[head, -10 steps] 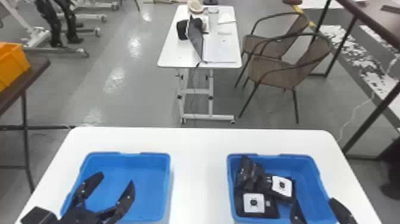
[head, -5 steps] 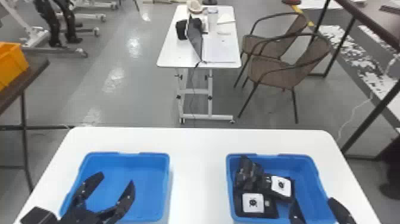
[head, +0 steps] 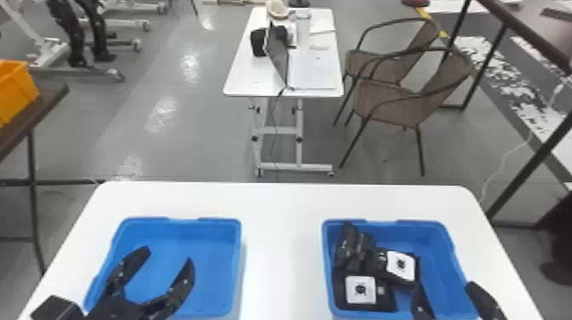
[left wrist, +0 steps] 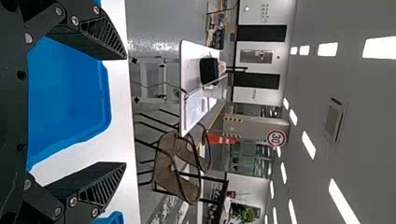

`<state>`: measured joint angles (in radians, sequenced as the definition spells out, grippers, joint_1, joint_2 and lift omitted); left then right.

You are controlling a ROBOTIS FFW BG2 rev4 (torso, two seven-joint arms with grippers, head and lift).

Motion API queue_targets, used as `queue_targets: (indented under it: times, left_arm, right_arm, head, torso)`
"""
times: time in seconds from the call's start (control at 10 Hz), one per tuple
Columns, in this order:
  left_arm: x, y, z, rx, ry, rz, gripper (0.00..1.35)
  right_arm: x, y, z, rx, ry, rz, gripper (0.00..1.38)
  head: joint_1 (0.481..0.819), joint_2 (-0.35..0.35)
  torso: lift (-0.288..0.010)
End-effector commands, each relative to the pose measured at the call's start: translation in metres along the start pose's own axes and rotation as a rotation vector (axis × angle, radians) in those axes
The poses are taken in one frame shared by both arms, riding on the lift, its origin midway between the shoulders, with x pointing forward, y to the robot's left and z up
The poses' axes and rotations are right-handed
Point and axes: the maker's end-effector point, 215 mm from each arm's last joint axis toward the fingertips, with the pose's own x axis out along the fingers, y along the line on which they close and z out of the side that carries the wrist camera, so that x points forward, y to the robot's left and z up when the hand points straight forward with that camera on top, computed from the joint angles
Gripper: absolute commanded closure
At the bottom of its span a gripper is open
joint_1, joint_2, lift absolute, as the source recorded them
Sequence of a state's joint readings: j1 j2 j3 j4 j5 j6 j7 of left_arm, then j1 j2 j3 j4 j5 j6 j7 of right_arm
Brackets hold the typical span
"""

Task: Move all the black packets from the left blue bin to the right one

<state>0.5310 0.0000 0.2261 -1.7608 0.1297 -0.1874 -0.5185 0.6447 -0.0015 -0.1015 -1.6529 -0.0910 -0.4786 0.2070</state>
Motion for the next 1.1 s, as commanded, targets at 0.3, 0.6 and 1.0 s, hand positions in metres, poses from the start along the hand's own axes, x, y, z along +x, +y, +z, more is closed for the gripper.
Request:
queue_targets:
  times: [0.3, 0.6, 1.0]
  left_arm:
    - [0.004, -0.005, -0.001, -0.016, -0.004, -0.007, 0.23]
    - [0.006, -0.006, 0.000, -0.023, -0.007, -0.014, 0.23]
    - [0.009, -0.009, -0.003, -0.032, 0.000, -0.028, 0.23]
  right_arm:
    - [0.006, 0.002, 0.005, 0.011, -0.014, -0.001, 0.26]
    - [0.008, 0.000, 0.006, 0.016, -0.019, -0.004, 0.26]
    - [0.013, 0.010, 0.007, 0.055, -0.028, 0.004, 0.26]
  head:
    - [0.695, -0.002]
    - [0.695, -0.004]
    - [0.695, -0.007]
  torso:
    - [0.000]
    - [0.000]
    - [0.000]
